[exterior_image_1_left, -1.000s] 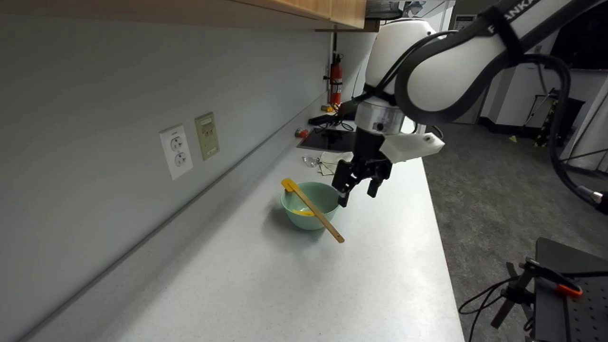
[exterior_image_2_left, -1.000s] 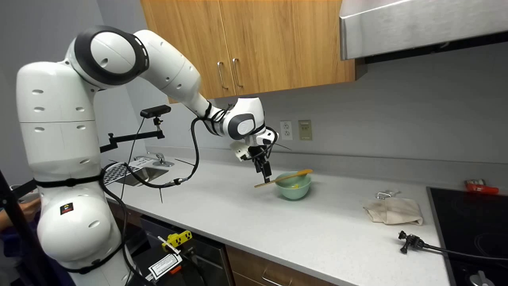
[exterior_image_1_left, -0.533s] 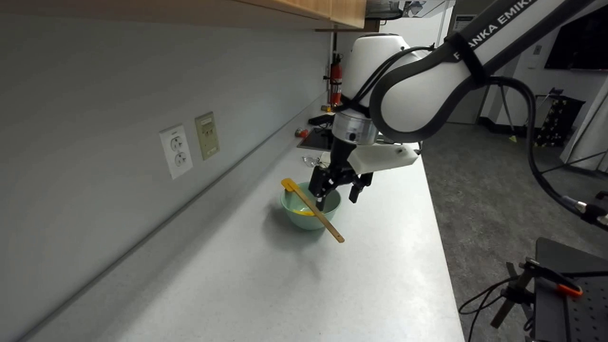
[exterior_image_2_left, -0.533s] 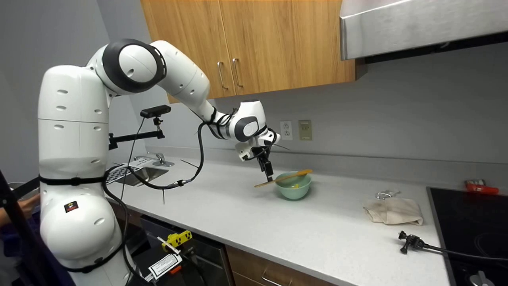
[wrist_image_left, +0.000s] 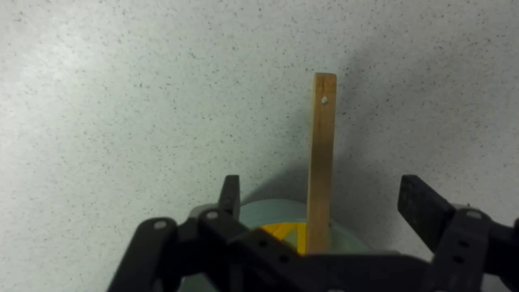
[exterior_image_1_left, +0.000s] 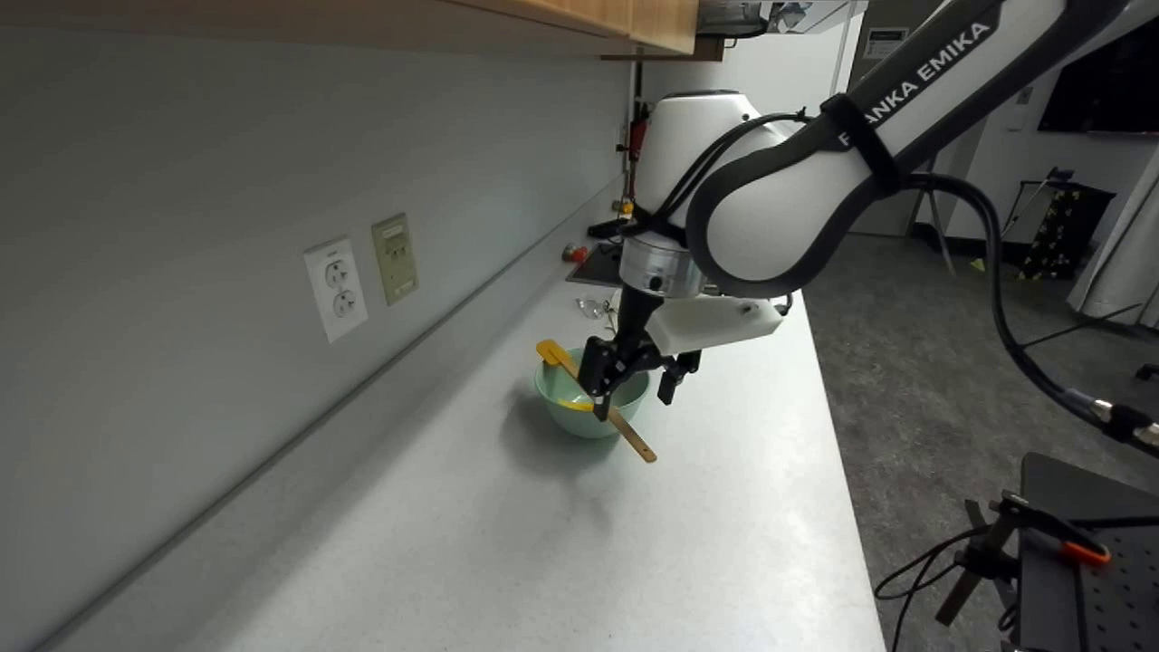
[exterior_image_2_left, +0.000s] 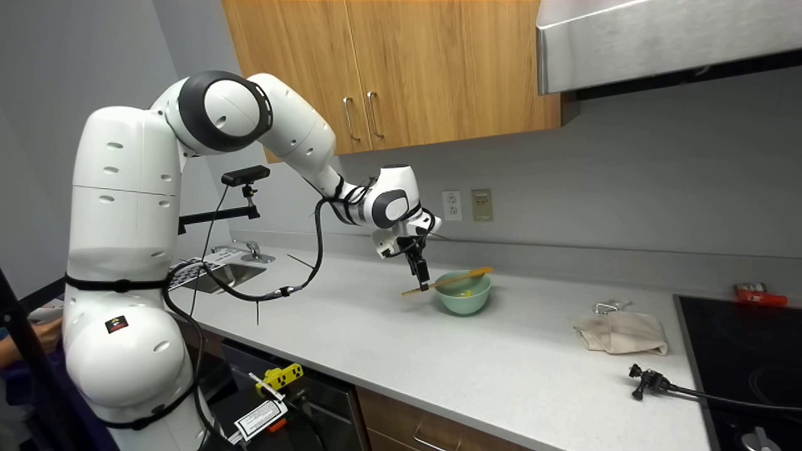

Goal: Stir the contents in the green bow using the spatula

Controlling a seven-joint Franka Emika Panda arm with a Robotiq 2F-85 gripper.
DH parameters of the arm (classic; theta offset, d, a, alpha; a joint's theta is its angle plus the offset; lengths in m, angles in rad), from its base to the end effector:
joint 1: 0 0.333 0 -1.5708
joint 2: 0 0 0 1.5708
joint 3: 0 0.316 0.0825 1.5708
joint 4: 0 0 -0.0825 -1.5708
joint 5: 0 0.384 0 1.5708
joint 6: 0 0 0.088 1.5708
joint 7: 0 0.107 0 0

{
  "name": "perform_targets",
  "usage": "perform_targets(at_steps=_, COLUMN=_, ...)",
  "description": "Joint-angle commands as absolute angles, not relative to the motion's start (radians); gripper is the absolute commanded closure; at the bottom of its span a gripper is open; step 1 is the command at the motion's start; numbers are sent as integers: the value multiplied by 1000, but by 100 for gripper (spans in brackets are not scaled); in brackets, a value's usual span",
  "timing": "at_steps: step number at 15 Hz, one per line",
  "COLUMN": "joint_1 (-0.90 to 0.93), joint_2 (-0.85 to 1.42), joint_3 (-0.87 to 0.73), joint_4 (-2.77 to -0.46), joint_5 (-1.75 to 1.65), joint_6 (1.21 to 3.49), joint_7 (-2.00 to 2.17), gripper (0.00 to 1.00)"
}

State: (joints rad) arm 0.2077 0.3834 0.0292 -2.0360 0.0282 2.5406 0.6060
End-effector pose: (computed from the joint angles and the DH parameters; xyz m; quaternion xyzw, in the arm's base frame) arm 0.5939 0.1425 0.2661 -0.9787 0.1954 -0.0495 0.0376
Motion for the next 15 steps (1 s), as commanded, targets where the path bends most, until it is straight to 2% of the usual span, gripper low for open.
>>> perform_targets(at_steps=1, joint_1=238, joint_2=432, joint_3=-2, joint_4=-1994, joint_5=-3, joint_6=2555, joint_7=646, gripper=0)
perform_targets(at_steps=12, joint_1=295, joint_2=522, joint_3=-42, joint_4=-1910, joint_5=-50, joint_6=2510, joint_7=648, gripper=0)
perform_targets(at_steps=13, joint_1=303, joint_2=527, joint_3=-48, joint_4=-1904, joint_5=-63, joint_6=2507, joint_7=653, gripper=12)
perform_targets(at_steps=14, joint_1=309, joint_2=530, joint_3=-55, joint_4=-1900, joint_5=-72, joint_6=2505, joint_7=655, gripper=28)
perform_targets(at_steps=15, joint_1=315, joint_2=532, joint_3=-61, joint_4=-1896, joint_5=-84, joint_6=2502, joint_7=660, gripper=35)
